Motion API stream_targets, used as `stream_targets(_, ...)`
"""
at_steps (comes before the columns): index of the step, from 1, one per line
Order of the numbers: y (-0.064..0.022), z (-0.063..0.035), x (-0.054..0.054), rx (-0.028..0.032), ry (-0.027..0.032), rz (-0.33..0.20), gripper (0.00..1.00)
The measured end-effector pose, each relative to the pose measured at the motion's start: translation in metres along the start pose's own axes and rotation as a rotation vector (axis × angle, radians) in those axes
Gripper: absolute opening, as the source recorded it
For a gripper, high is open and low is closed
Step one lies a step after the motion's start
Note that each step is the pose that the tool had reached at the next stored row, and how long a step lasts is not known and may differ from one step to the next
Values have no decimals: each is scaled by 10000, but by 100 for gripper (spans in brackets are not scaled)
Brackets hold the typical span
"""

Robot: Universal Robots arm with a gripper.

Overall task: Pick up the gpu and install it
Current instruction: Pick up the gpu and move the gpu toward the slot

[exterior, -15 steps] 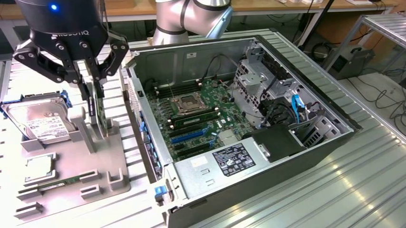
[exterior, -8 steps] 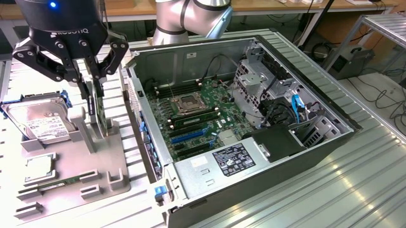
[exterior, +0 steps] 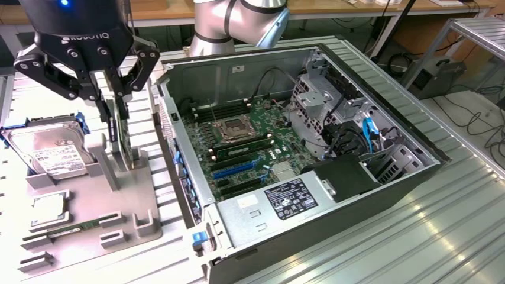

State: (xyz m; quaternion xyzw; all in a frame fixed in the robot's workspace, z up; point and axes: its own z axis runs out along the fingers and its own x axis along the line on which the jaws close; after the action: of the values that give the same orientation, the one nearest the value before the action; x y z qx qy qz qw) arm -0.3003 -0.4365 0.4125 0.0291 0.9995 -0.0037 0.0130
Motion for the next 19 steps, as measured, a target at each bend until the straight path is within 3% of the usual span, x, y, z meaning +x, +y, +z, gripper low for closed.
stream_targets(19,0,-60,-2,-1,0,0,26)
